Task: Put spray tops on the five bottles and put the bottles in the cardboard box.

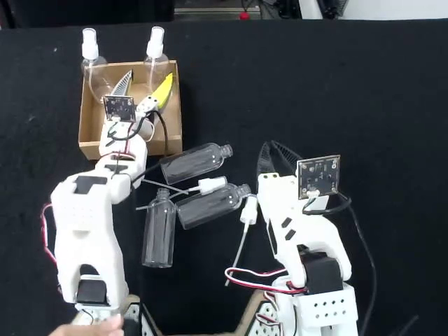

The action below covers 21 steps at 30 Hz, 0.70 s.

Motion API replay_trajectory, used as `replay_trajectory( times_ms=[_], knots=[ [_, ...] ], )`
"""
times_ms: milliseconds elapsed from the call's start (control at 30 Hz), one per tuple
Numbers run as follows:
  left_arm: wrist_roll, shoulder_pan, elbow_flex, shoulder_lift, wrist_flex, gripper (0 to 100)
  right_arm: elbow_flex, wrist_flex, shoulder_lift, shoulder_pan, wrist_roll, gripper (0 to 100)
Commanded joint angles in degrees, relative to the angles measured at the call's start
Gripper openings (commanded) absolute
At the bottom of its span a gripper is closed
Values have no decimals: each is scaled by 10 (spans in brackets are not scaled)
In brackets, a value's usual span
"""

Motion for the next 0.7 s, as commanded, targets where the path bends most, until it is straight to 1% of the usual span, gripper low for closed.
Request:
replay_trajectory(
  times_ms=[0, 167, 433, 667],
  knots=[
    [-4, 11, 56, -103, -4, 329, -4, -18, -7, -4, 5, 25],
    [-4, 13, 145, -171, -2, 329, -4, -18, -7, -4, 5, 25],
    [-4, 7, 255, -262, 1, 329, -3, -18, -7, -6, 5, 25],
    [-4, 12, 388, -404, 1, 329, -3, -18, -7, -7, 5, 25]
  ],
)
